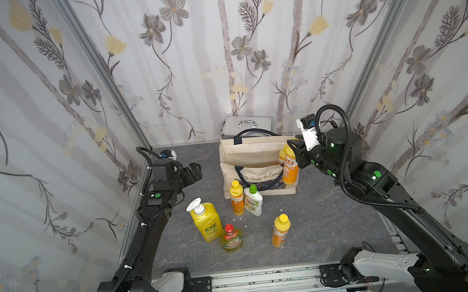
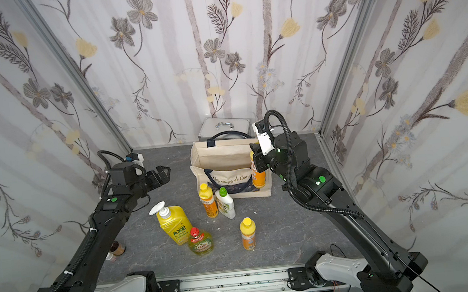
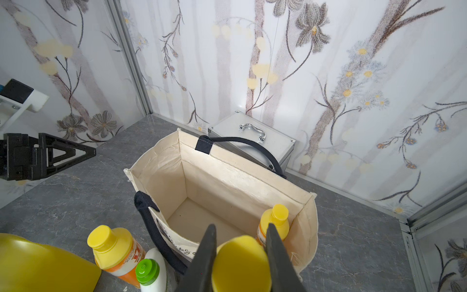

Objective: Pack dish soap into the shopping bag
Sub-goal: Pick up the bottle of dish soap at the center of the board, then place the bottle of dish soap in the shopping bag.

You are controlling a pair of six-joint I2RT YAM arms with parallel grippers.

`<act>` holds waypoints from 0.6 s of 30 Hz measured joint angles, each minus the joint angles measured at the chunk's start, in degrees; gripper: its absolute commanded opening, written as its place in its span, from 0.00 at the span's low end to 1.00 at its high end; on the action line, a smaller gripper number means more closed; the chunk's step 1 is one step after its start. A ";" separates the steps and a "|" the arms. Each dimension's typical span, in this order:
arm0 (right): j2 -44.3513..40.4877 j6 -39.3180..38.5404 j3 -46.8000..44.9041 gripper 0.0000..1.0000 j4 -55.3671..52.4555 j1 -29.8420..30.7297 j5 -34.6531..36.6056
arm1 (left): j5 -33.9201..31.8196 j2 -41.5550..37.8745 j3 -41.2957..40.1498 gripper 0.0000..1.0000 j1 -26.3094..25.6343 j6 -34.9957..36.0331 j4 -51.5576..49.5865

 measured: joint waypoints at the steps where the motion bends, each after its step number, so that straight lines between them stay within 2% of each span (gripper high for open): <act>1: 0.09 -0.11 0.44 0.00 -0.04 0.00 -0.24 | 0.00 -0.04 0.00 1.00 -0.02 0.00 -0.04; 18: 6.36 -2.32 15.02 0.00 0.55 -0.09 0.81 | 0.00 0.04 0.00 1.00 -0.28 0.20 -0.13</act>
